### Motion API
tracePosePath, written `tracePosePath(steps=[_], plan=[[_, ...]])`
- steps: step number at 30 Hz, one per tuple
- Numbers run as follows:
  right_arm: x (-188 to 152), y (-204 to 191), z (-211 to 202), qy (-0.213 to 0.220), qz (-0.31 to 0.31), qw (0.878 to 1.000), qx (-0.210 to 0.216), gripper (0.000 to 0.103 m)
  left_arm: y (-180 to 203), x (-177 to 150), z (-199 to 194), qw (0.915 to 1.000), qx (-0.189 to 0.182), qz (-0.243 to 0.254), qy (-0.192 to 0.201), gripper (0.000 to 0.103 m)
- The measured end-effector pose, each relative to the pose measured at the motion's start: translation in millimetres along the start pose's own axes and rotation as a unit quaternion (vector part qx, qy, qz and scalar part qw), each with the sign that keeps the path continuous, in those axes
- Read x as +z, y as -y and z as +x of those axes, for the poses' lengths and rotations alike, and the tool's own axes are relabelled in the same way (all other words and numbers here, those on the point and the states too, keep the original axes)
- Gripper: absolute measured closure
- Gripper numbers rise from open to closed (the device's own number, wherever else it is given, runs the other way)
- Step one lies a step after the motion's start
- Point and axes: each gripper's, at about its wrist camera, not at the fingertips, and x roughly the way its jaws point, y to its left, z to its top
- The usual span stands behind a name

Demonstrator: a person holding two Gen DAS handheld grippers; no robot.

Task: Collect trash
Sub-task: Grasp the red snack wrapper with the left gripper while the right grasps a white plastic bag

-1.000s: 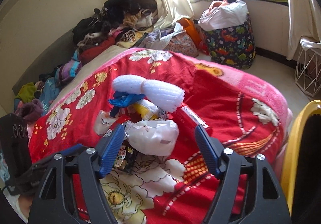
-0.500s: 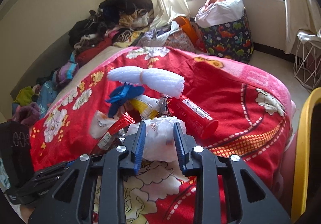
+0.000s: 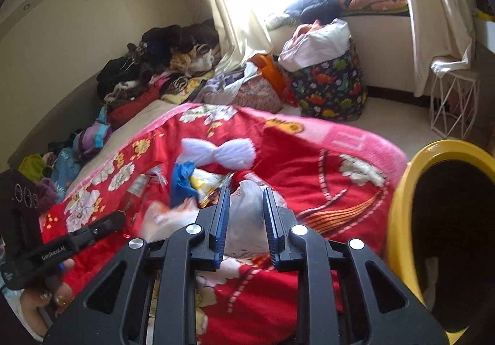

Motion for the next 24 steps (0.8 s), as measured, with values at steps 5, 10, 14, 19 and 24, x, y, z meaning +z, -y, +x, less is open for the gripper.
tracePosePath(steps=[5, 10, 14, 19, 24], plan=[[6, 16, -14, 0.020, 0.016, 1.000, -0.015, 0.084, 10, 4, -1, 0.9999, -0.008, 0.013, 0.004, 0.095], [14, 29, -29, 0.040, 0.026, 0.999, -0.024, 0.085, 21, 5, 0, 0.9996, -0.011, 0.025, 0.002, 0.095], [18, 36, -39, 0.054, 0.028, 0.998, -0.030, 0.085, 30, 6, 2, 0.9992, -0.016, 0.037, -0.001, 0.095], [22, 48, -51, 0.066, 0.037, 0.996, -0.036, 0.085, 43, 5, 5, 0.9984, -0.024, 0.050, -0.004, 0.095], [24, 62, -63, 0.078, 0.051, 0.995, -0.045, 0.085, 56, 5, 9, 0.9974, -0.032, 0.064, -0.008, 0.095]])
